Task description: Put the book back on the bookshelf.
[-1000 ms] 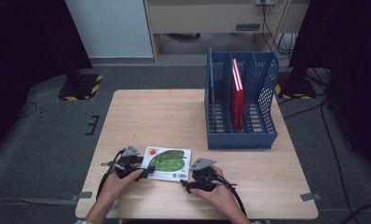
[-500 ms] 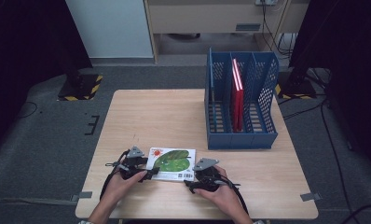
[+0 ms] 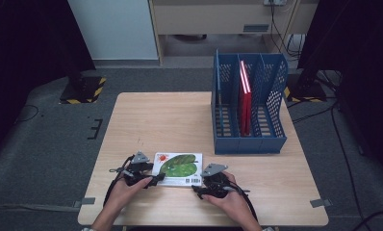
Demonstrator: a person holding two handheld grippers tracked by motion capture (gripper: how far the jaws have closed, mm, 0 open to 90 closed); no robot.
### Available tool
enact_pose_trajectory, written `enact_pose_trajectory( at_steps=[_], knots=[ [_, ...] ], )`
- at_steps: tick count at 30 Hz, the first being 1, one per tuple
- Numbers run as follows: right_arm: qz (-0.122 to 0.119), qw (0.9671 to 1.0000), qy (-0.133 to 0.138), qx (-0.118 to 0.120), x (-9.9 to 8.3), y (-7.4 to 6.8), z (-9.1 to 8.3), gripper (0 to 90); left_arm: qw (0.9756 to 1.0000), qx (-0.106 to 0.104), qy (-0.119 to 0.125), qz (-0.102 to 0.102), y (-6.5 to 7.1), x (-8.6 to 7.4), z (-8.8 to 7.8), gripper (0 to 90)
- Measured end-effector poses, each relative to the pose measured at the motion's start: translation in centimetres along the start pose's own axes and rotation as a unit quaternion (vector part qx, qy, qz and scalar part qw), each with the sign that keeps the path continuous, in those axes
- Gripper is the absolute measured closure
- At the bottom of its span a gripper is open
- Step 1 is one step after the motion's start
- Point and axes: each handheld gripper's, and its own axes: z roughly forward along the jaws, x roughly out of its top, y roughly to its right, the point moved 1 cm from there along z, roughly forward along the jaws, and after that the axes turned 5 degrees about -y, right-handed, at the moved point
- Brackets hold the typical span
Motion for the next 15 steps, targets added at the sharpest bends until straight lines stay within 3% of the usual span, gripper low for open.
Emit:
enact_pose_trajectory(
  at_steps=[6,15],
  knots=[
    [-0.005,1.0000,-0.002,-0.003,-0.1,-0.1,-0.1,36.2,1.0000,-0.003,-0.002,0.004,-0.2,0.2,0.0,26.4],
    [-0.004,1.0000,-0.001,-0.004,-0.1,-0.2,0.0,35.9,0.9999,-0.004,0.008,0.009,-1.5,1.2,0.1,22.6]
  ],
)
